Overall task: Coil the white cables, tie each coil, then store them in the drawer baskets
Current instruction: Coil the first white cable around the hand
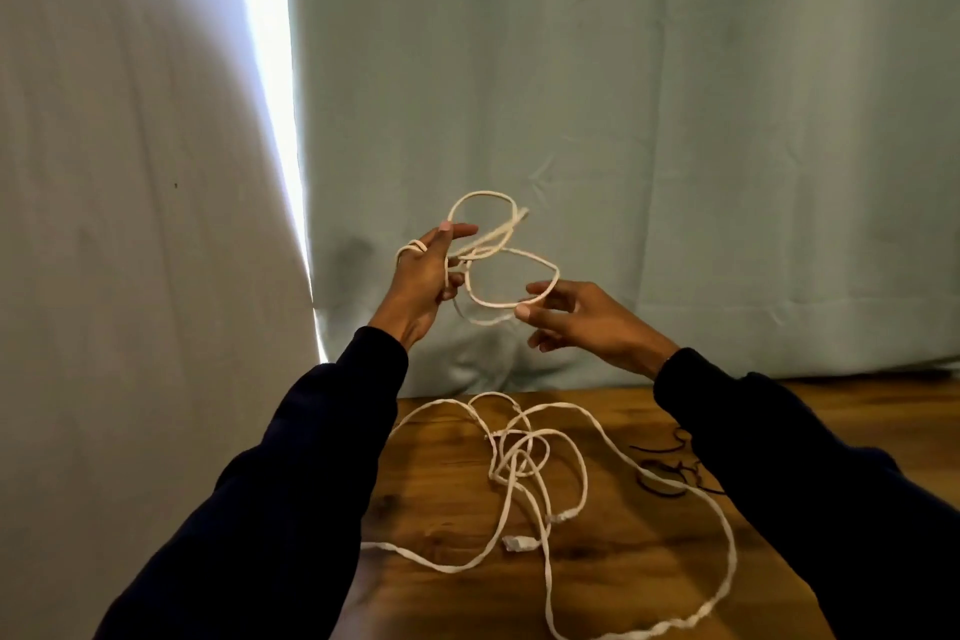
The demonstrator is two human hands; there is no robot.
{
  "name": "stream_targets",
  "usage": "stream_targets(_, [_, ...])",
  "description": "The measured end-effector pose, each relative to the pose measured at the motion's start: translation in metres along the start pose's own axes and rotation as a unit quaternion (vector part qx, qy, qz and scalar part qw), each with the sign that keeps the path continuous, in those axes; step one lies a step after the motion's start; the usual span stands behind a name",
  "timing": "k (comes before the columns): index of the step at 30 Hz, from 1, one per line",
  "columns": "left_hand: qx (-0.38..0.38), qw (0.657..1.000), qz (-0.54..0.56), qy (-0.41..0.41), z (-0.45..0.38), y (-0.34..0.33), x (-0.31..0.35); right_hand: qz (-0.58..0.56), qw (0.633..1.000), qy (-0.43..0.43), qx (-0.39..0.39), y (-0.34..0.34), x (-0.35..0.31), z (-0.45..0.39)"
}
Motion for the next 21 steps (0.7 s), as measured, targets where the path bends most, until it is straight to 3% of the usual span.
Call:
stream_targets(3, [0.007,0.997,-0.08,0.015,0.001,-0.001,0.007,-0.129,0.991,-0.039,0.004,0.002,-0.009,-0.001])
stream_targets(8, [0.046,0.995,-0.092,0.008,-0.002,-0.001,0.013,-0.11,0.991,-0.05,0.065,0.013,-0.002,-0.013])
stream_targets(12, [0.01,0.995,-0.092,0.024,0.003,0.0,0.02,-0.13,0.979,-0.097,0.123,0.035,0.008,-0.028])
stream_targets(15, [-0.034,0.993,-0.112,0.025,0.006,-0.003,0.023,0.047,0.992,-0.08,0.089,0.048,0.01,-0.034])
stream_targets(18, [-0.032,0.987,-0.153,0.026,0.012,-0.01,0.025,0.282,0.957,-0.054,0.049,0.054,0.014,-0.037])
stream_targets(21, [-0.024,0.987,-0.155,0.029,0.017,-0.018,0.025,0.343,0.938,-0.037,0.041,0.055,0.011,-0.036])
Point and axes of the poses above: each hand's wrist, its own z-axis away from the middle knuckle, its own y-axis out of the back of the hand, x = y × z, the point moved 1 cm from there along -z, towards the middle knuckle, and after that the axes turned 5 degrees about x, right-handed, at the moved point
